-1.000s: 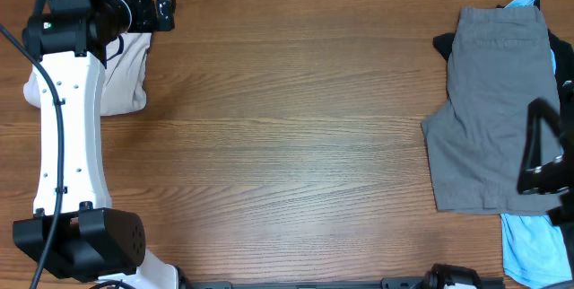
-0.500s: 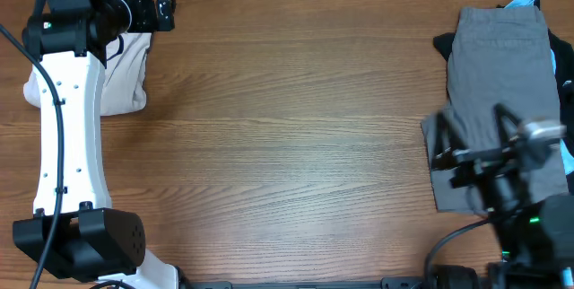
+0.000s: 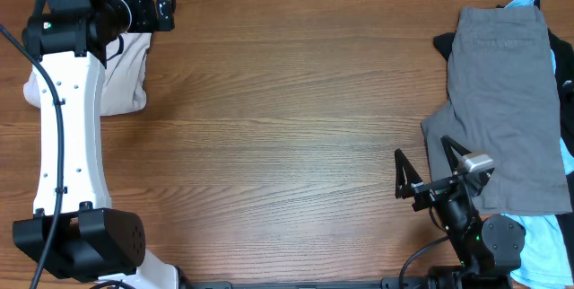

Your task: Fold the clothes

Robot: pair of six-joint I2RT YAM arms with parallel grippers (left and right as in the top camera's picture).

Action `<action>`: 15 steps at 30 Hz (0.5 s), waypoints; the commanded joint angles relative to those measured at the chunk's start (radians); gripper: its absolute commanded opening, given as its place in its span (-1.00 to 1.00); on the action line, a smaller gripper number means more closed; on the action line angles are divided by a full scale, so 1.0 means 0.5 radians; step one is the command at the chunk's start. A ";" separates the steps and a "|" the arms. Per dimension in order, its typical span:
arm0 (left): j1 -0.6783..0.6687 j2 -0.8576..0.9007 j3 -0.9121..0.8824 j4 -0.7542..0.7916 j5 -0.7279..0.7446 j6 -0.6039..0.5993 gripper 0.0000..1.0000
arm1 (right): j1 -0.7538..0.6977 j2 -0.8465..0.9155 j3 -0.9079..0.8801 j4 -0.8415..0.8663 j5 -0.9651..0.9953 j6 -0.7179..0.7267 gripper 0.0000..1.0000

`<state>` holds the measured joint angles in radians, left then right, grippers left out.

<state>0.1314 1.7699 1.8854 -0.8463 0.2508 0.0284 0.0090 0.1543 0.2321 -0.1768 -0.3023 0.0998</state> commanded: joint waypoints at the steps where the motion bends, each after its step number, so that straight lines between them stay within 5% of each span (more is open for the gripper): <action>1: 0.002 0.010 -0.005 0.000 0.009 -0.018 1.00 | 0.018 -0.099 -0.065 0.013 0.081 -0.006 1.00; 15: 0.002 0.010 -0.005 0.000 0.009 -0.018 1.00 | 0.018 -0.304 -0.284 0.008 0.207 -0.006 1.00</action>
<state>0.1314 1.7702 1.8854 -0.8463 0.2508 0.0284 0.0139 0.0334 0.1184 -0.1745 -0.2169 0.1001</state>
